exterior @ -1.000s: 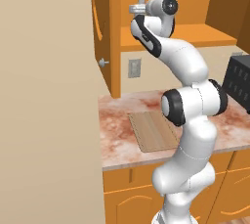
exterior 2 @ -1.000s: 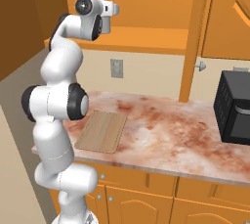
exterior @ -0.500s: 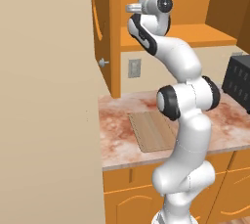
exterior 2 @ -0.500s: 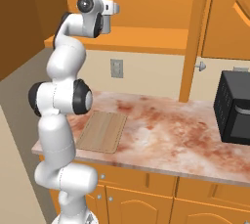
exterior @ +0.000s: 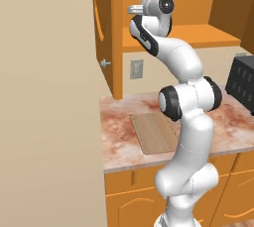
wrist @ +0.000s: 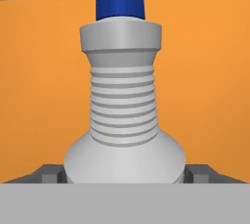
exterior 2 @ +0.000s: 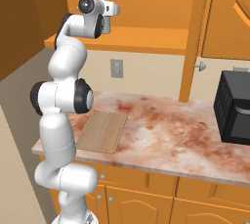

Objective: Grab the spray bottle from the cabinet, then place it next to the cutting board for sanitizing. Then grab the dish brush from the countertop next to the sink and place it next to the cutting board.

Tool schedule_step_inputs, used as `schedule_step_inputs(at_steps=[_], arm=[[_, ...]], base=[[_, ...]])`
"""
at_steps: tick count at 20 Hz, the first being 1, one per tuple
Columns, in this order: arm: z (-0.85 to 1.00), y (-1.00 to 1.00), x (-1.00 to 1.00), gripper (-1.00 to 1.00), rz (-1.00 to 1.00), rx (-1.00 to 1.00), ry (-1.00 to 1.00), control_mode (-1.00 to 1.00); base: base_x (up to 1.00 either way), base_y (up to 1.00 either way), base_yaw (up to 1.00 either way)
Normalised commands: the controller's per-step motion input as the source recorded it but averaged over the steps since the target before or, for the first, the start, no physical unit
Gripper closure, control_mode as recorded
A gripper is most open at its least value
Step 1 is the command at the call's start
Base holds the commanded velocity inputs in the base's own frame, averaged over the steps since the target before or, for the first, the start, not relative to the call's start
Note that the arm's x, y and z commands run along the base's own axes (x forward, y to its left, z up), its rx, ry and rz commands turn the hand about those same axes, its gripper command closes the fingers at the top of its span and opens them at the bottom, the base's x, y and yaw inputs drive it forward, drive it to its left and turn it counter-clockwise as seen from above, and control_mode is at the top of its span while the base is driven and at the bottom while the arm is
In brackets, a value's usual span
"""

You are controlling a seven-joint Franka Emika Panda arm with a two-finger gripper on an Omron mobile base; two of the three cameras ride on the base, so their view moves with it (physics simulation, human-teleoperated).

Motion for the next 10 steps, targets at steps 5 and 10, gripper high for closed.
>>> schedule_step_inputs(at_steps=[5, 10], arm=[[-0.13, 0.00, 0.02, 1.00, 0.00, 0.00, -0.02, -1.00], [-0.07, 0.00, 0.00, 1.00, 0.00, 0.25, 0.03, -1.00]], base=[[0.00, 0.00, 0.00], [0.00, 0.00, 0.00]])
